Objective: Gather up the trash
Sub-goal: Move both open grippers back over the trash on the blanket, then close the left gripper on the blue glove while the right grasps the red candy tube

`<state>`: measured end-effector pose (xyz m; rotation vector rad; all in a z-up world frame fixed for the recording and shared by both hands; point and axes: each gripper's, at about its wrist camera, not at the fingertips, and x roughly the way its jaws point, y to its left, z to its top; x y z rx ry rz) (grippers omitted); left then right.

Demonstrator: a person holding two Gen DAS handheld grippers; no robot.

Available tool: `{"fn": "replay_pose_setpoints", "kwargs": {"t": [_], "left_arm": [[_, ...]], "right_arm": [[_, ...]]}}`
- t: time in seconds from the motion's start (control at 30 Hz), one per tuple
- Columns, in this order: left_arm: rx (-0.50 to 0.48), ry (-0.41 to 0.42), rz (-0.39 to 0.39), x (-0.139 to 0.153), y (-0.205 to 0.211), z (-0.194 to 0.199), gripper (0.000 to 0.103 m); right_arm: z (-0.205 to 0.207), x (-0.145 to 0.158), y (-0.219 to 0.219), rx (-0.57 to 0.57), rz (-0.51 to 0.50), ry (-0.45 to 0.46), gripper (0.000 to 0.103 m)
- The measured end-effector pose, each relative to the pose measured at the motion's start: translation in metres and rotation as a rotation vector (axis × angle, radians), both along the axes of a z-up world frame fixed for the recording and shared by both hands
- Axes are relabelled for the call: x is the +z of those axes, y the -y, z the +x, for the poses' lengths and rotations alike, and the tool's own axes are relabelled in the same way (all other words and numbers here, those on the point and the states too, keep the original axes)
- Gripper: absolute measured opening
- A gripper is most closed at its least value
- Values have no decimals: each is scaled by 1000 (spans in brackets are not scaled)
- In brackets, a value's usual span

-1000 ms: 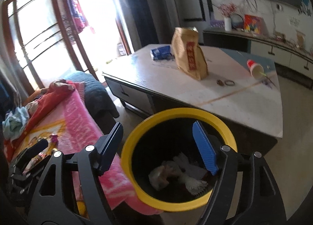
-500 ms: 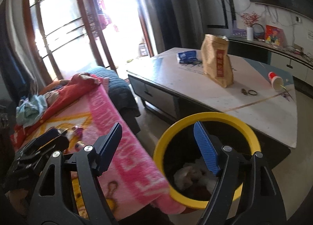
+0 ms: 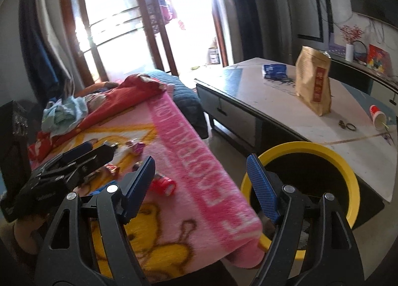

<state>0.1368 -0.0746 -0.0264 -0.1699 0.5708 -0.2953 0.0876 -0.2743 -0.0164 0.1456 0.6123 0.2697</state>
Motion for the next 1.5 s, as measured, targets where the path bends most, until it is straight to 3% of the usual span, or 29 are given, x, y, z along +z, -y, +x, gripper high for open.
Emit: {"fn": "replay_pose_setpoints", "kwargs": {"t": [0.73,0.8,0.97,1.5], "left_arm": [[168,-10,-17,-2,-72,-12,96],[183,-15,-16,-3,-78,-14,96],[212,-42,-18,-10,-95,-17,96],[192,-162,14,-46,-105,-29,96]], "right_arm": [[-4,-11,-64,191,-48,-34,68],[-3,-13,-73,224,-57,-45,76],[1,-19,-89,267,-102,-50,77],[50,-60,-101,272,-202,-132,77]]}}
